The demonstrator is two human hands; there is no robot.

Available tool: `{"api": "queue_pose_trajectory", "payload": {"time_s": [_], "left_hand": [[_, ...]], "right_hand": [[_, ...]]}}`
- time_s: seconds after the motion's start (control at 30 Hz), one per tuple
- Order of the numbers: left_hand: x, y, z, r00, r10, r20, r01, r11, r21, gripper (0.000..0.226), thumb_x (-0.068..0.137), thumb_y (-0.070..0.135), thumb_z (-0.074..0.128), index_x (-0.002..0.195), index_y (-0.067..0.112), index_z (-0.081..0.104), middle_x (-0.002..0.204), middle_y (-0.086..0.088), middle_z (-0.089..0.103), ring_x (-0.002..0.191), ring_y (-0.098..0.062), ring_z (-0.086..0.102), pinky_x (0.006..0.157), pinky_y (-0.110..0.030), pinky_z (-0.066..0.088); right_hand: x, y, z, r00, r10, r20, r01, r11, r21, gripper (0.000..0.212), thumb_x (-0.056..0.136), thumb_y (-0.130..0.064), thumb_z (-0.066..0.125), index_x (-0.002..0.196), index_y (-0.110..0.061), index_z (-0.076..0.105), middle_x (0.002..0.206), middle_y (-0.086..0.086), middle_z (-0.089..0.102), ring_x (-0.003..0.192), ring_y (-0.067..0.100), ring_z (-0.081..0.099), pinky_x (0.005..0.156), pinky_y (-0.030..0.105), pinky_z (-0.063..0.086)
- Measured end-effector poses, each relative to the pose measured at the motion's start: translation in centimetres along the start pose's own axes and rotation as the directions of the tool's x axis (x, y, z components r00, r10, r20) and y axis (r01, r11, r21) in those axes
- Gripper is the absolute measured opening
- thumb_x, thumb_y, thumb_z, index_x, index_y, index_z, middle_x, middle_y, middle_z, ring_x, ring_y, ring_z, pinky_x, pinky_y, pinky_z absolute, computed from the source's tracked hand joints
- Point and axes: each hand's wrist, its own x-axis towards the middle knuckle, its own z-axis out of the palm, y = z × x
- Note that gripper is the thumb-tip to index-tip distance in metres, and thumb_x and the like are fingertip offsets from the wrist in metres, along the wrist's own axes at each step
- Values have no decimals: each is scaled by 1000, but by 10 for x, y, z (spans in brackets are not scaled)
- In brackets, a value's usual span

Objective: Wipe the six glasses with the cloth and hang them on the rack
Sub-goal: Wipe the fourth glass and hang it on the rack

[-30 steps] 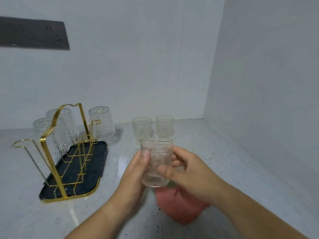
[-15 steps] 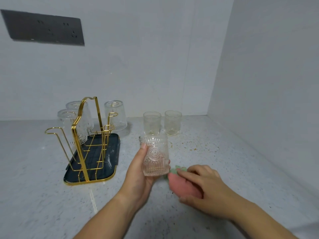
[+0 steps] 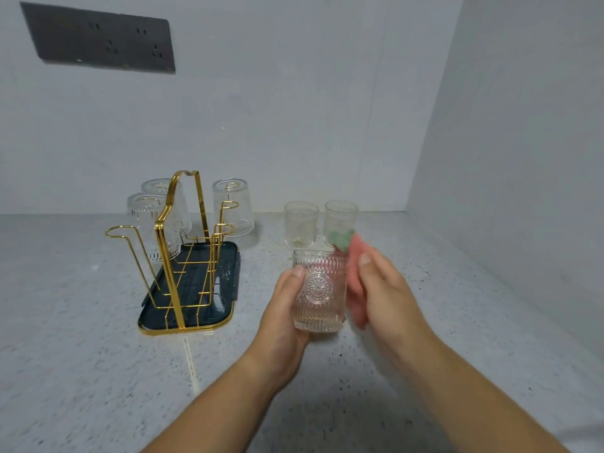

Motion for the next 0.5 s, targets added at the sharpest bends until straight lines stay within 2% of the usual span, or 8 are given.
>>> {"api": "queue_pose_trajectory", "payload": {"time_s": [0.03, 0.07, 0.13, 0.2, 0.23, 0.37, 0.43, 0.5], "left_hand": [[1, 0, 0, 1000, 7, -14, -8, 1000, -10, 66, 93, 58, 56, 142, 13, 57, 138, -26, 64, 125, -47, 62, 108, -68, 43], [1, 0, 0, 1000, 18, -19, -18, 1000, -13, 66, 94, 58, 53, 144, 14, 55, 139, -22, 65, 128, -45, 62, 111, -67, 44], [1, 1, 0, 999, 41, -9, -41, 999, -11, 64, 99, 59, 49, 146, 16, 55, 141, -15, 66, 132, -36, 62, 113, -62, 45], [3, 3, -1, 997, 74, -1, -74, 997, 8, 63, 101, 59, 45, 146, 16, 57, 141, -13, 66, 133, -31, 63, 114, -55, 44], [4, 4, -1, 996, 93, 3, -93, 995, 23, 65, 101, 61, 45, 145, 16, 57, 141, -13, 67, 133, -30, 63, 115, -55, 43], [4, 10, 4, 987, 160, 10, -160, 980, 117, 74, 89, 76, 59, 137, 20, 60, 133, -10, 70, 127, -28, 66, 112, -53, 46], [-1, 17, 10, 978, 204, 38, -207, 962, 178, 68, 85, 69, 64, 129, 18, 58, 115, 1, 78, 113, -19, 73, 101, -42, 54], [-7, 20, 14, 973, 222, 62, -231, 951, 207, 62, 82, 60, 62, 124, 15, 59, 107, 3, 79, 105, -16, 75, 94, -40, 56]], "right_hand": [[-2, 3, 8, 999, 0, 49, 0, 1000, -2, 38, 109, -36, 38, 144, -43, 52, 111, -21, 65, 88, -8, 68, 63, 11, 55], [-6, 6, 16, 995, 3, 95, -3, 1000, 0, 42, 108, -40, 38, 150, -47, 42, 128, -24, 61, 101, -12, 66, 70, 10, 55], [-16, 10, 27, 985, -38, 167, 38, 999, 4, 53, 106, -45, 35, 156, -53, 20, 157, -28, 36, 129, -15, 50, 95, 10, 50], [-24, 13, 31, 972, -112, 204, 122, 992, -37, 58, 105, -46, 31, 156, -54, 6, 163, -35, 16, 146, -14, 27, 120, 18, 32], [-28, 13, 31, 968, -143, 208, 161, 984, -71, 58, 105, -46, 30, 156, -54, 2, 163, -38, 10, 149, -14, 16, 126, 25, 21], [-46, 21, 29, 964, -171, 203, 223, 937, -269, 58, 106, -49, 23, 154, -55, -10, 160, -42, -12, 151, -10, -16, 129, 44, -1], [-52, 19, 29, 964, -178, 197, 237, 913, -333, 59, 105, -50, 21, 154, -51, -12, 159, -44, -16, 149, -12, -21, 129, 42, -5], [-50, 8, 28, 967, -191, 166, 238, 912, -335, 57, 105, -52, 20, 154, -53, -8, 158, -46, -12, 148, -16, -17, 129, 37, -3]]}}
